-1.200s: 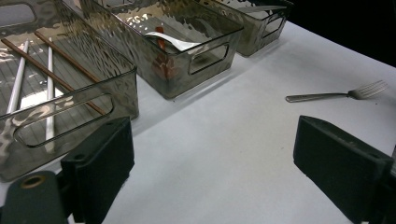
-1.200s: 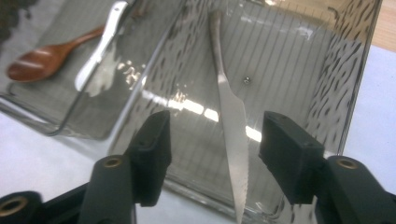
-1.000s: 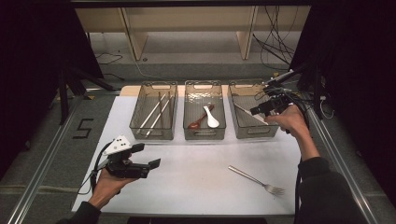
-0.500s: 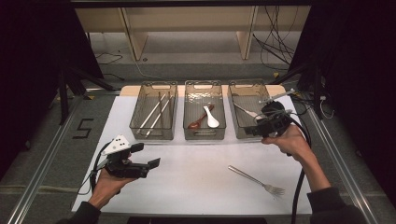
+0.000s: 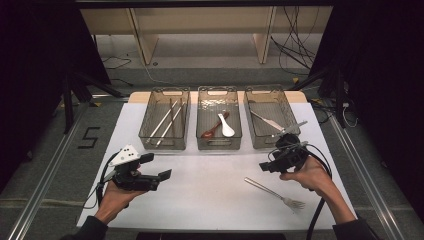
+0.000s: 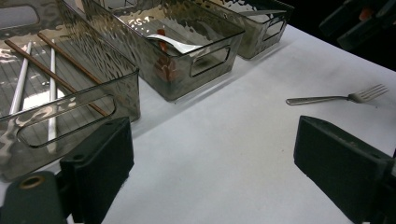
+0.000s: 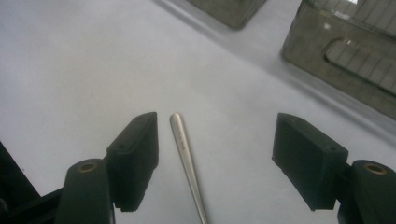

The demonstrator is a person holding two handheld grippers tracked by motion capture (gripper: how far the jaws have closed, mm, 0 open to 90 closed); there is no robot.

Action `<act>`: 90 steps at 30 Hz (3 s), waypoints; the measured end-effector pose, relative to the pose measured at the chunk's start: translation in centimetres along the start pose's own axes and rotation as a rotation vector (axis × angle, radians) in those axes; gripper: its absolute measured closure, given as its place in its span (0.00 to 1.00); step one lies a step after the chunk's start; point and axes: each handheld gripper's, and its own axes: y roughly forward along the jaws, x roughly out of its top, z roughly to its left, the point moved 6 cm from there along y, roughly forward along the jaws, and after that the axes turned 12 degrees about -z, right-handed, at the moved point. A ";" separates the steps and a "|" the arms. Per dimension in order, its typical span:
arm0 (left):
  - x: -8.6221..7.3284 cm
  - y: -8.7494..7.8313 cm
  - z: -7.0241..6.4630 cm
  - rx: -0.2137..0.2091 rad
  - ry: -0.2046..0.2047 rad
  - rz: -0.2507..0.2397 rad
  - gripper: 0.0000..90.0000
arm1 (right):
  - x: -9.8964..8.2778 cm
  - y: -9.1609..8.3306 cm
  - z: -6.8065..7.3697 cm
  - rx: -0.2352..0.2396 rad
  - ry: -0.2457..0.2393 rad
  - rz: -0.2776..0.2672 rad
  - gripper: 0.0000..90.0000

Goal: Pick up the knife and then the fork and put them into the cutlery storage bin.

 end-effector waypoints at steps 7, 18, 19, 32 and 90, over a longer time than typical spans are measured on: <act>0.0 0.0 -0.1 -0.002 0.004 -0.002 0.13 | -1.7 0.6 0.1 -0.004 -0.011 0.061 0.36; 0.0 0.0 -0.1 -0.005 0.011 -0.002 0.13 | -4.0 1.4 0.4 -0.002 -0.045 0.163 0.40; 0.0 0.0 -0.1 -0.005 0.010 -0.002 0.12 | -4.2 1.5 0.4 -0.002 -0.049 0.172 0.41; -0.1 0.1 -0.2 -0.006 0.012 0.004 0.12 | -6.6 3.0 0.7 -0.010 -0.104 0.312 0.56; -0.1 0.1 -0.3 -0.009 0.014 0.009 0.13 | -5.3 1.3 -0.3 -0.007 -0.130 0.241 0.95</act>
